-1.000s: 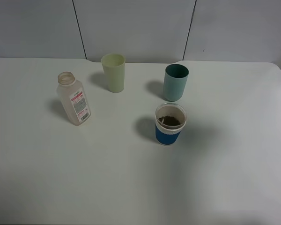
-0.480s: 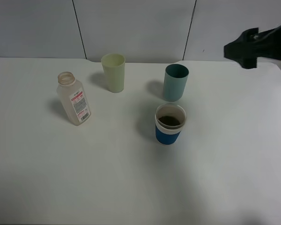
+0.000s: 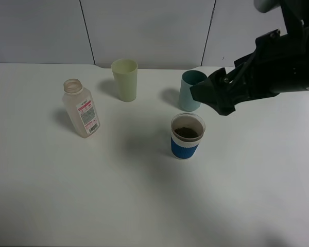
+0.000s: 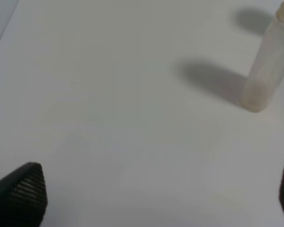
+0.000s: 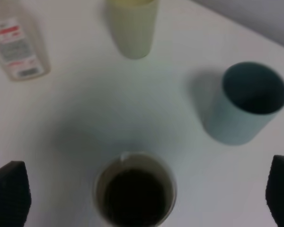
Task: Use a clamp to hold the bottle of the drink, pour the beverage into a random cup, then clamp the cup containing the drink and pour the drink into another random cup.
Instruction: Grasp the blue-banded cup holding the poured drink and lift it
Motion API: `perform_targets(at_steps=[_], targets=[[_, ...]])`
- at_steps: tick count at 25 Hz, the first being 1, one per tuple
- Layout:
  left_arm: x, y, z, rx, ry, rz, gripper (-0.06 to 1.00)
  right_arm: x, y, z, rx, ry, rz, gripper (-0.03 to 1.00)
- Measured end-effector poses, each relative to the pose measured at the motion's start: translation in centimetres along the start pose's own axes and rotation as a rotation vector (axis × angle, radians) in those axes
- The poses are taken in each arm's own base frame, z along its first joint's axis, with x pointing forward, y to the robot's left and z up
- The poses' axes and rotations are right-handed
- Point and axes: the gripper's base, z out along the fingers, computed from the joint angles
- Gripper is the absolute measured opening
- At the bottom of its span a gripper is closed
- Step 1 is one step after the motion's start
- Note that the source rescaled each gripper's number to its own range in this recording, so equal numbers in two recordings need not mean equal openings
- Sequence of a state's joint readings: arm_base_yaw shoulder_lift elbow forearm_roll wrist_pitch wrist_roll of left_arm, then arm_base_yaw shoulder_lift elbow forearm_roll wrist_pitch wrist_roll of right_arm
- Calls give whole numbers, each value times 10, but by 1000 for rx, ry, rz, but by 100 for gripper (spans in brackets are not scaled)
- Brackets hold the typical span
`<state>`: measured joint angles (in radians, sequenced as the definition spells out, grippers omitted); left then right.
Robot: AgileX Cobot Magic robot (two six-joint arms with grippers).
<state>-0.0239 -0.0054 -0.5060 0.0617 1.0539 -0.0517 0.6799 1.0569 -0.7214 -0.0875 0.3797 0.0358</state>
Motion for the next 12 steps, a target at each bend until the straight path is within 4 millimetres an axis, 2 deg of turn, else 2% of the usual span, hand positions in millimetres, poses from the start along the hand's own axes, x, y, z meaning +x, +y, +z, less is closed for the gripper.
perform_targets(at_steps=[6,12], targets=[[0,0,0,0,0,0,100,11,0,1,3,103,30,100],[0,0,0,0,0,0,100,32,4,6,-19,174,83,100]])
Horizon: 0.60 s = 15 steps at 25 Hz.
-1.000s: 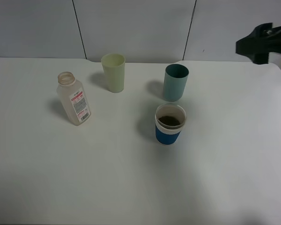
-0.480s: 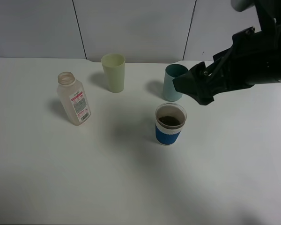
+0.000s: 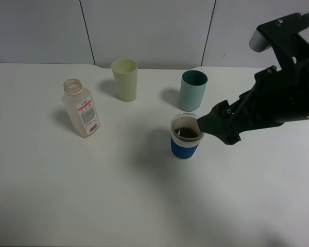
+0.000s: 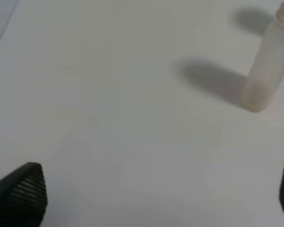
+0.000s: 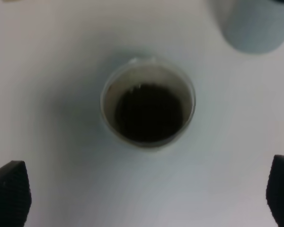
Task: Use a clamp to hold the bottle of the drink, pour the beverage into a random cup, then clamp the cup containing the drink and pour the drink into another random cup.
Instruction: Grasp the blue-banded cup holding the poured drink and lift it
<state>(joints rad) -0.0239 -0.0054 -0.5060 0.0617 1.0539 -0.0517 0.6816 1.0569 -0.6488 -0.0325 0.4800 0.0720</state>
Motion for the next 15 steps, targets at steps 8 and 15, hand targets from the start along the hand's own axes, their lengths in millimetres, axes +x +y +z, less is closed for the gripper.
perform_targets(at_steps=[8,15], targets=[[0,0,0,0,0,0,100,35,-1,15,3,124,27,100],[0,0,0,0,0,0,100,55,-4,44,46,271,45,100]])
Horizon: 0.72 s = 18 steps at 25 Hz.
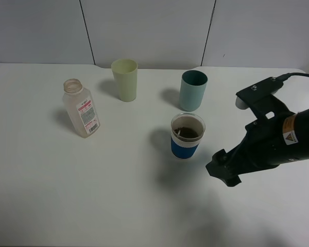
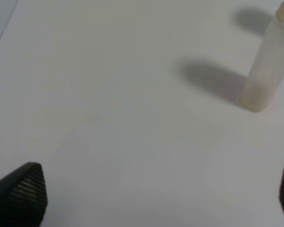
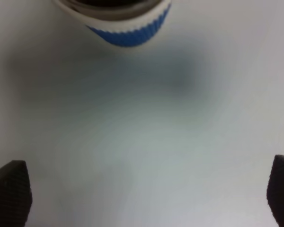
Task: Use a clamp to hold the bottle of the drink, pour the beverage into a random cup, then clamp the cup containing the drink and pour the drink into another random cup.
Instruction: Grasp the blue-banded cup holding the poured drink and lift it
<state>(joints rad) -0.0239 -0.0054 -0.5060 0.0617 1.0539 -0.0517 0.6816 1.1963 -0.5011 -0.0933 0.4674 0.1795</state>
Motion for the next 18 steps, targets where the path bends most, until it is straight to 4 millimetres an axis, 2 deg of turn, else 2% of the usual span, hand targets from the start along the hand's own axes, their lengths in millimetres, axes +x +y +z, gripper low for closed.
perform_targets(at_steps=[8,18], targets=[[0,0,0,0,0,0,100,-7,1,34,9,4,-31,100],[0,0,0,0,0,1,100,-7,2,60,1,16,-59,100]])
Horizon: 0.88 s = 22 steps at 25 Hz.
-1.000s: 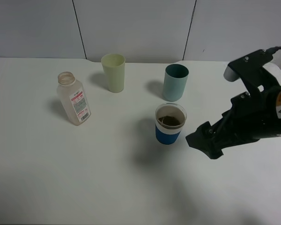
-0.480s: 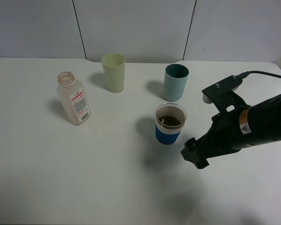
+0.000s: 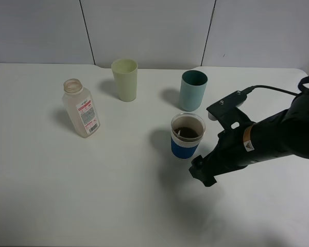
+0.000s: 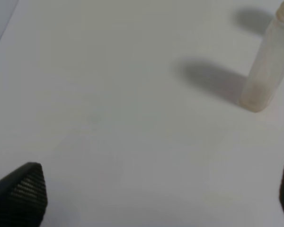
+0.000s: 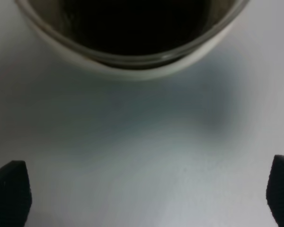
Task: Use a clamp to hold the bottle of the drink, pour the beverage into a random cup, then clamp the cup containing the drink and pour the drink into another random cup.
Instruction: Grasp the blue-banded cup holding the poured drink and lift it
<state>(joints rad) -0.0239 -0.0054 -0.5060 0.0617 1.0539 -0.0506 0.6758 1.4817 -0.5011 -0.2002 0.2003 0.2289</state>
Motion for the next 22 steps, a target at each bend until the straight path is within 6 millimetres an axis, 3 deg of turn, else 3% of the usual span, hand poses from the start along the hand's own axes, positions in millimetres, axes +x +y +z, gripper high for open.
perform_targets(at_steps=[6,15,22], targets=[[0,0,0,0,0,0,100,-4,-8,19,-6,-45,28,100],[0,0,0,0,0,1,100,-10,-3,50,-48,-171,-103,100],[0,0,0,0,0,1,100,-13,-3,54,-49,-220,-181,100]])
